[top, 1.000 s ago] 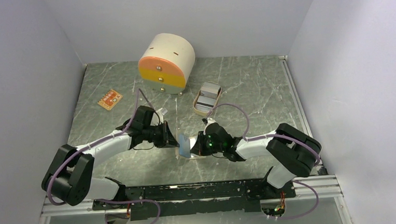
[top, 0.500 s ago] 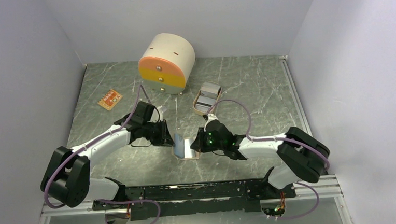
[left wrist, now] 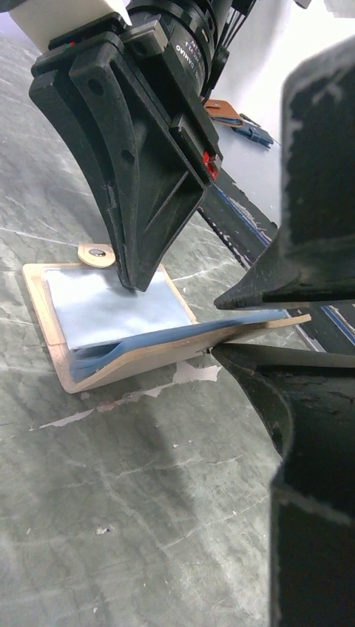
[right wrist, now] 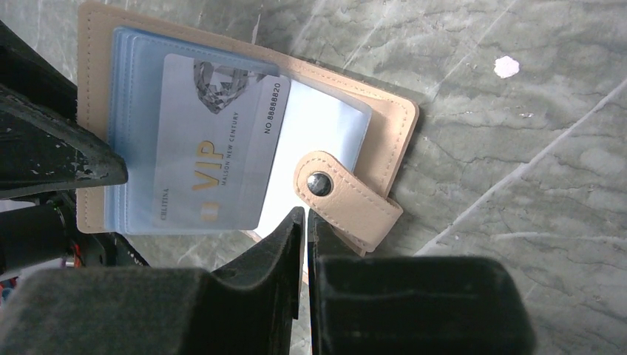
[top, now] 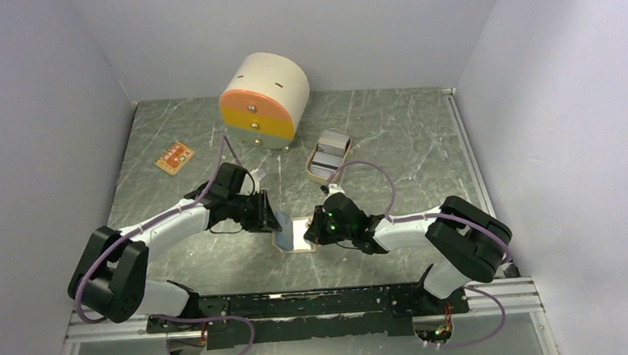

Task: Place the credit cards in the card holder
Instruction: Insert the credit card into the card holder.

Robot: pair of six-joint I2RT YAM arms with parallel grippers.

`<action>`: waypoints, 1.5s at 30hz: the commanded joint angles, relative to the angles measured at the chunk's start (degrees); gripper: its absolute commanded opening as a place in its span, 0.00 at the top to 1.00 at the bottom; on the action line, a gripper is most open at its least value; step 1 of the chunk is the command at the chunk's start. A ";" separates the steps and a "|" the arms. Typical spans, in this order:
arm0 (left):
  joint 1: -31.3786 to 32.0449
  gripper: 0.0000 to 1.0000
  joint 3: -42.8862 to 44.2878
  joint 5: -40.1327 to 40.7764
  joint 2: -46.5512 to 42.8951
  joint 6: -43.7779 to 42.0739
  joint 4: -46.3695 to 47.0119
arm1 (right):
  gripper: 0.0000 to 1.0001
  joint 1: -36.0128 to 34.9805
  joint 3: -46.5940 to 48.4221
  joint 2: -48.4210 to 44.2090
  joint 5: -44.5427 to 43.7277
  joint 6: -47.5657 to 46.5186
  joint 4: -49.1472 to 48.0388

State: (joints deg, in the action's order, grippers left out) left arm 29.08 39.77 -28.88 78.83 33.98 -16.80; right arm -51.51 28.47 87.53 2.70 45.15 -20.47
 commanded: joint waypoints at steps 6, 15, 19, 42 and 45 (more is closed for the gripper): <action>0.22 0.75 -1.44 -2.08 -1.26 1.55 4.52 | 0.90 -0.30 -1.16 0.37 -0.29 0.28 -2.17; 0.20 0.88 -2.69 -3.45 -1.82 2.26 6.91 | 0.90 -0.29 -1.53 0.75 0.15 0.61 -3.09; 0.25 0.91 -3.29 -5.29 -2.01 2.97 9.29 | 0.90 -0.33 -1.78 1.47 0.46 0.82 -3.92; 0.77 0.91 -9.04 -11.07 1.61 8.02 23.75 | 0.89 -0.33 -2.02 4.49 0.81 1.35 -6.32; 1.66 0.91 -7.86 -7.69 2.49 7.10 21.29 | 0.88 -0.28 -2.08 4.58 0.90 1.52 -6.49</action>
State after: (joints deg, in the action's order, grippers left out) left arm 29.32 31.18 -37.87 80.09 41.58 3.99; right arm -51.51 27.49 90.89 4.14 46.70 -27.83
